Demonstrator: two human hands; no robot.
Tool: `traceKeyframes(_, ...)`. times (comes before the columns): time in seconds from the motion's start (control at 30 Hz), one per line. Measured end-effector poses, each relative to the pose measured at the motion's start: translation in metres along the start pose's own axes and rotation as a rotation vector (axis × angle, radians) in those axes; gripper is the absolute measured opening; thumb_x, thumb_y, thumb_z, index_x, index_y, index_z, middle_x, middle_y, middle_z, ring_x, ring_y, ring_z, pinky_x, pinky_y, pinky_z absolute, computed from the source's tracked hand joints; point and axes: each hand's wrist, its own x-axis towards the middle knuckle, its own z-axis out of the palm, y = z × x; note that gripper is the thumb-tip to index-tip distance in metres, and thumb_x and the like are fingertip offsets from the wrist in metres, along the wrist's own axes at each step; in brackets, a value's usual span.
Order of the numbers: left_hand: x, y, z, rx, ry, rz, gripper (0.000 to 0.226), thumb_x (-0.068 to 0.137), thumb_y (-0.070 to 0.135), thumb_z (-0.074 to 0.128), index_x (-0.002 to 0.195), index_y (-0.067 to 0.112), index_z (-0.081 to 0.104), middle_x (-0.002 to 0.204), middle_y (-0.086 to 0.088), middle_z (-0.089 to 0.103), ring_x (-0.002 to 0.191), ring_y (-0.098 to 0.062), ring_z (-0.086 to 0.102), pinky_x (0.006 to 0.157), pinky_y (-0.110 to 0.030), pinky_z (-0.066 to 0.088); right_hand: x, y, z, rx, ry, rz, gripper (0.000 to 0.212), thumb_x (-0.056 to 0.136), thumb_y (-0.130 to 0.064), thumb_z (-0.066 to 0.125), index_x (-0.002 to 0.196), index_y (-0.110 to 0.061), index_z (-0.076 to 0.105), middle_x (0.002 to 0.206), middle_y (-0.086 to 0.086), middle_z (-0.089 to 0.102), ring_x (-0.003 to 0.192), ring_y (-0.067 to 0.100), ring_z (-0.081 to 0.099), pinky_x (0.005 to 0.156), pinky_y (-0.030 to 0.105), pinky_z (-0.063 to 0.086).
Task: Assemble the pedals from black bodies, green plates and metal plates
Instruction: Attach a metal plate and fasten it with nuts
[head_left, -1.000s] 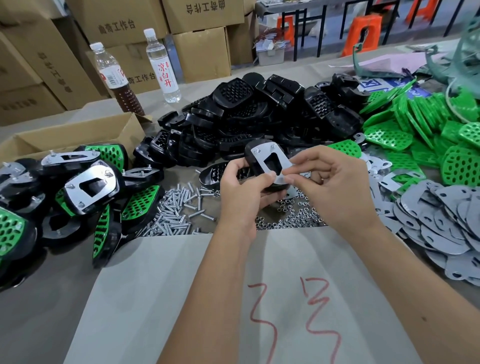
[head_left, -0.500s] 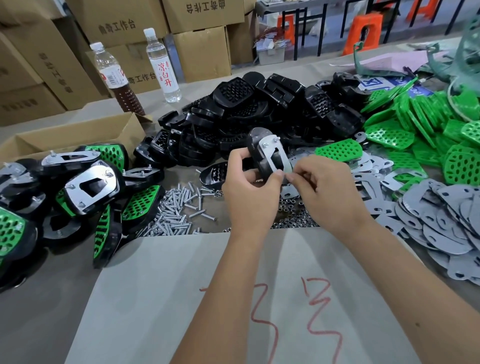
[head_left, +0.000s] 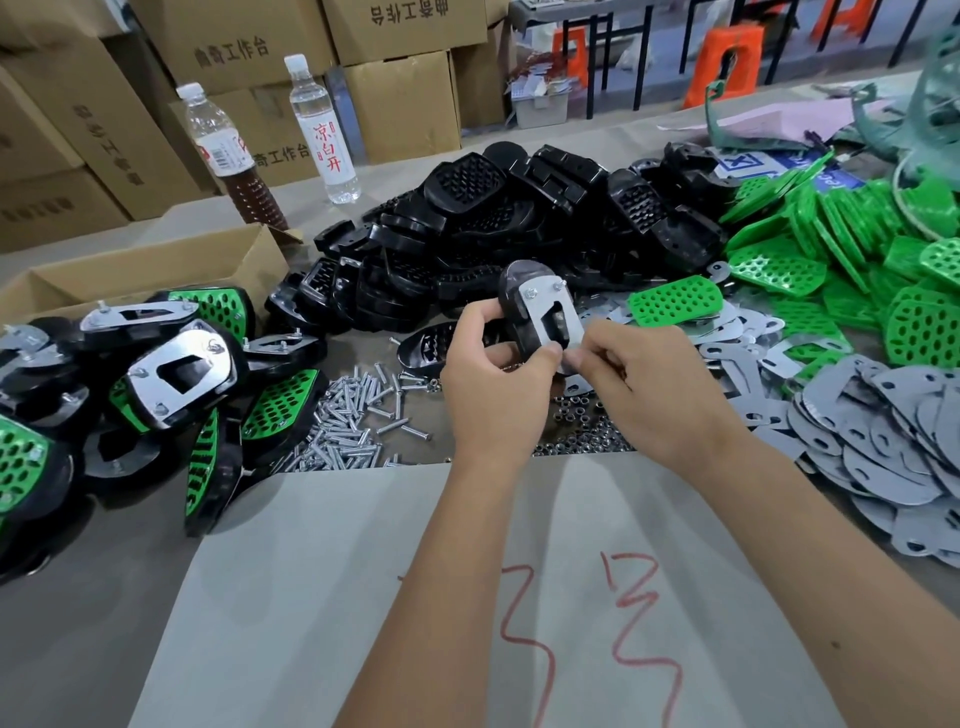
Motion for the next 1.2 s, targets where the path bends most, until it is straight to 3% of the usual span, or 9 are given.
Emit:
traceKeyframes(0.2, 0.005, -0.005, -0.003, -0.052, 0.056, -0.085, 0.037, 0.074, 0.015, 0.074, 0.109, 0.026, 0.065, 0.104, -0.011, 0.078, 0.095, -0.033, 0.077, 0.079, -0.051, 0.065, 0.002, -0.003, 0.001, 0.029, 0.023, -0.104, 0.015, 0.092, -0.001, 0.070, 0.085, -0.008, 0.059, 0.074, -0.003, 0.053, 0.073, 0.024, 0.050, 0.067, 0.043, 0.044)
traceKeyframes(0.37, 0.005, -0.004, -0.005, -0.111, 0.030, -0.137, 0.034, 0.082, 0.005, 0.075, 0.108, 0.024, 0.067, 0.096, -0.014, 0.078, 0.085, -0.034, 0.079, 0.064, -0.037, 0.064, 0.000, 0.008, -0.002, 0.213, 0.076, -0.086, 0.013, 0.084, 0.004, 0.080, 0.084, -0.009, 0.076, 0.078, -0.014, 0.064, 0.072, 0.007, 0.060, 0.059, 0.014, 0.049)
traceKeyframes(0.5, 0.007, -0.002, -0.008, -0.191, -0.011, -0.188, 0.030, 0.085, -0.001, 0.072, 0.109, 0.017, 0.068, 0.096, -0.020, 0.078, 0.088, -0.037, 0.078, 0.068, -0.040, 0.065, 0.000, 0.010, -0.003, 0.293, 0.066, -0.066, 0.013, 0.084, 0.002, 0.082, 0.088, -0.010, 0.081, 0.079, -0.021, 0.063, 0.074, 0.011, 0.063, 0.056, 0.007, 0.047)
traceKeyframes(0.73, 0.007, -0.002, -0.006, -0.244, -0.031, -0.221, 0.031, 0.088, -0.002, 0.071, 0.114, 0.013, 0.066, 0.100, -0.021, 0.078, 0.090, -0.036, 0.079, 0.070, -0.041, 0.065, 0.000, 0.006, -0.003, 0.270, 0.144, -0.032, 0.014, 0.077, -0.016, 0.091, 0.080, -0.014, 0.077, 0.071, -0.004, 0.067, 0.061, 0.020, 0.058, 0.063, 0.035, 0.052)
traceKeyframes(0.87, 0.008, -0.002, -0.007, -0.326, -0.014, -0.254, 0.029, 0.089, -0.003, 0.070, 0.115, 0.010, 0.065, 0.103, -0.023, 0.078, 0.087, -0.035, 0.078, 0.070, -0.039, 0.064, -0.001, 0.007, -0.003, 0.372, 0.110, -0.002, 0.024, 0.079, -0.012, 0.089, 0.102, -0.017, 0.082, 0.081, 0.000, 0.066, 0.067, 0.019, 0.061, 0.066, 0.025, 0.054)
traceKeyframes(0.97, 0.010, -0.001, -0.009, -0.379, 0.013, -0.284, 0.029, 0.090, -0.005, 0.069, 0.116, 0.006, 0.064, 0.102, -0.022, 0.078, 0.088, -0.037, 0.079, 0.072, -0.041, 0.065, -0.001, 0.010, -0.005, 0.484, 0.068, 0.053, 0.007, 0.082, -0.011, 0.087, 0.084, -0.013, 0.080, 0.078, 0.000, 0.065, 0.063, 0.013, 0.060, 0.054, 0.018, 0.048)
traceKeyframes(1.03, 0.010, -0.001, -0.010, -0.411, 0.024, -0.296, 0.027, 0.091, -0.006, 0.068, 0.116, 0.004, 0.063, 0.099, -0.021, 0.079, 0.085, -0.036, 0.079, 0.070, -0.039, 0.065, -0.001, 0.015, -0.003, 0.471, 0.119, 0.052, 0.024, 0.085, -0.016, 0.085, 0.068, -0.011, 0.070, 0.070, 0.001, 0.063, 0.055, 0.011, 0.054, 0.053, 0.023, 0.045)
traceKeyframes(1.13, 0.010, 0.000, -0.009, -0.435, 0.022, -0.300, 0.026, 0.091, -0.005, 0.068, 0.116, 0.002, 0.063, 0.100, -0.021, 0.079, 0.084, -0.034, 0.079, 0.068, -0.036, 0.064, -0.003, 0.010, -0.004, 0.537, 0.069, 0.059, 0.010, 0.088, -0.017, 0.083, 0.097, -0.017, 0.079, 0.067, -0.004, 0.065, 0.055, 0.008, 0.052, 0.055, 0.017, 0.044)
traceKeyframes(1.2, 0.010, 0.000, -0.008, -0.424, 0.027, -0.304, 0.026, 0.091, -0.005, 0.068, 0.116, 0.002, 0.064, 0.102, -0.021, 0.078, 0.081, -0.032, 0.078, 0.065, -0.033, 0.063, -0.004, 0.006, -0.002, 0.566, 0.011, 0.055, 0.023, 0.088, -0.015, 0.082, 0.109, -0.023, 0.080, 0.069, -0.005, 0.070, 0.055, 0.007, 0.055, 0.057, 0.015, 0.045)
